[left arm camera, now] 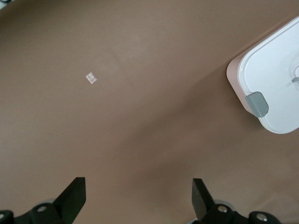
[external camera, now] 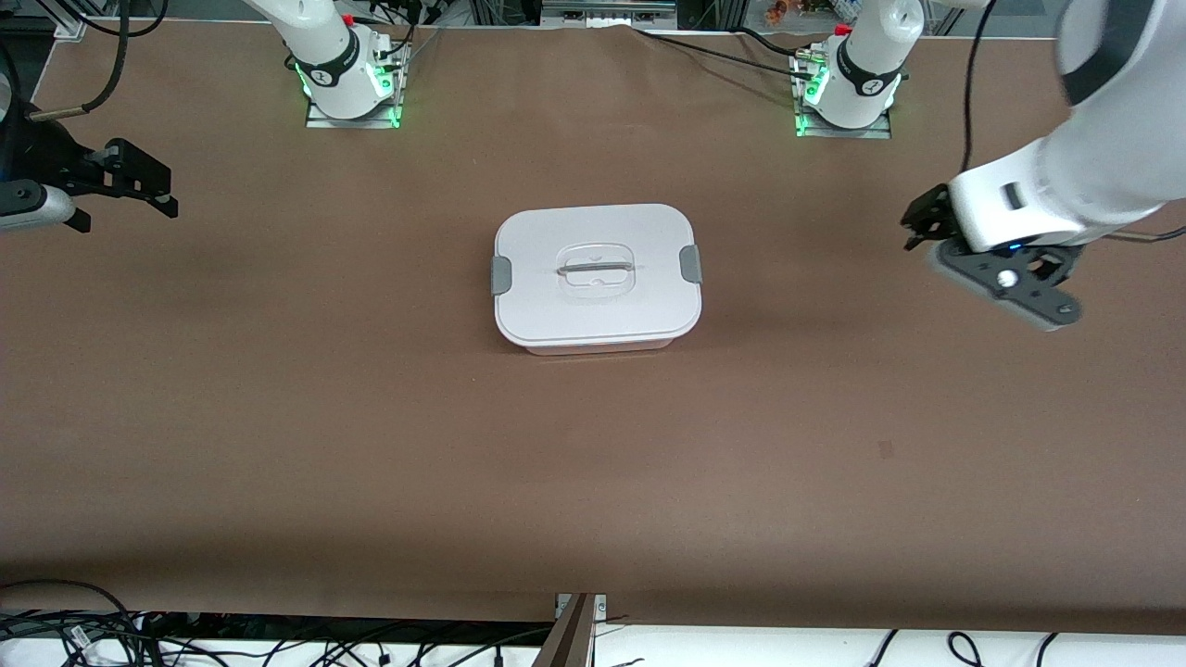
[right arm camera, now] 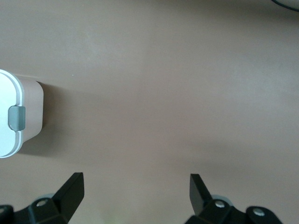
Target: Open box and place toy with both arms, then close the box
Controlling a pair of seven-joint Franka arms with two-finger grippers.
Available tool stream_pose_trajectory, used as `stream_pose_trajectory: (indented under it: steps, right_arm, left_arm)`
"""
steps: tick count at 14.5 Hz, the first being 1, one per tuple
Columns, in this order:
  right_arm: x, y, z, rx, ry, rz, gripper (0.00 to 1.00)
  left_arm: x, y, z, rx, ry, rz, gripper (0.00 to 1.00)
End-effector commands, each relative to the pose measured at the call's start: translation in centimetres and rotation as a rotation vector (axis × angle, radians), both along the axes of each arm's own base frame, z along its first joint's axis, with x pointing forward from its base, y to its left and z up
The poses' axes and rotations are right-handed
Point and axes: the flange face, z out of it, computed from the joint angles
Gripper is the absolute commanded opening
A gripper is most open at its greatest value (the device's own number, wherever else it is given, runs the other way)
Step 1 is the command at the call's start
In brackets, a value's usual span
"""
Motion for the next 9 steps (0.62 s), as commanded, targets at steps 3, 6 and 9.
stream_pose_trajectory:
  steps: [3, 6, 9]
  right_arm:
    - [-0.1, 0.1, 0.4, 0.001, -0.008, 0.001, 1.0]
    - [0.0, 0.1, 0.3, 0.002, -0.006, 0.003, 1.0]
    - [0.0, 0.1, 0.2, 0.002, -0.006, 0.002, 1.0]
  left_arm:
    - [-3.9, 4.8, 0.1, 0.013, -0.065, 0.298, 1.0]
    - [-4.8, 3.9, -0.1, 0.041, -0.102, 0.305, 1.0]
    - [-4.7, 5.1, -0.7, 0.044, -0.115, 0.379, 1.0]
